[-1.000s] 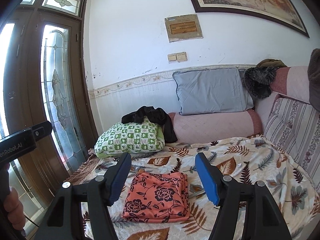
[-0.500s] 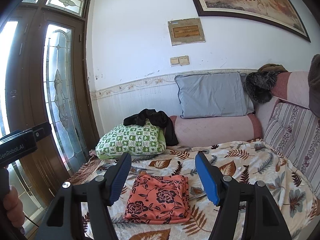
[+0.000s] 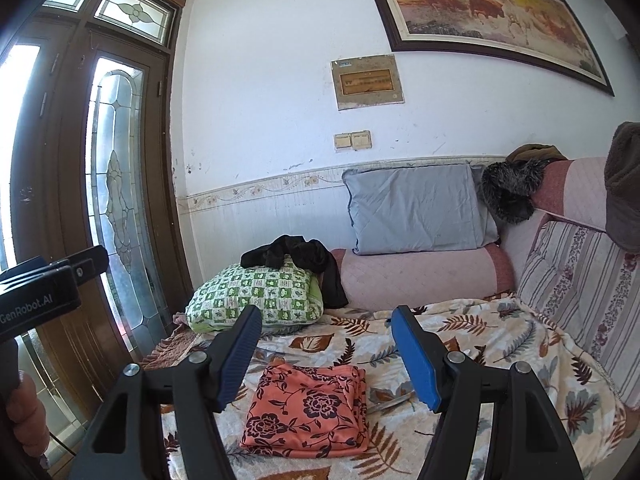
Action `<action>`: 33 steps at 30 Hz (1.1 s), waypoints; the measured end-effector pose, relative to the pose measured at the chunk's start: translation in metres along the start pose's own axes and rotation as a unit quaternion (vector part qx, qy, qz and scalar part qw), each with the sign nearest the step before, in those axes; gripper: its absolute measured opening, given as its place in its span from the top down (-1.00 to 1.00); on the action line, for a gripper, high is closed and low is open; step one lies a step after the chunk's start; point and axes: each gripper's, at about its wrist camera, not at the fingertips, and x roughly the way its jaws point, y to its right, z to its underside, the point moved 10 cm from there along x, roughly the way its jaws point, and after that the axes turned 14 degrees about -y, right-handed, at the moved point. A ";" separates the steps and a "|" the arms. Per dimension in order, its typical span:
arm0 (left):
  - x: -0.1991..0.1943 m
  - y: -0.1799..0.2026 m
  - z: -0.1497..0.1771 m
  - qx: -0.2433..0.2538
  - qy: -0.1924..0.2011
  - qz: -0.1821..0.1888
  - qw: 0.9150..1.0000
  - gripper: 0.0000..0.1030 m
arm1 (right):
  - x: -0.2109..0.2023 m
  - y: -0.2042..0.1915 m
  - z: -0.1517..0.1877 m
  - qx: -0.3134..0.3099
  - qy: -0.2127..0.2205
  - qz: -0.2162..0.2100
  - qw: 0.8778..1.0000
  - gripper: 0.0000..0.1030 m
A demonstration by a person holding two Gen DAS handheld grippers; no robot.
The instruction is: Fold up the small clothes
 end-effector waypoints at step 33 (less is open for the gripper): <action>0.055 0.056 -0.015 0.042 -0.029 0.035 0.998 -1.00 | 0.074 0.013 0.003 0.009 -0.053 -0.001 0.999 -0.38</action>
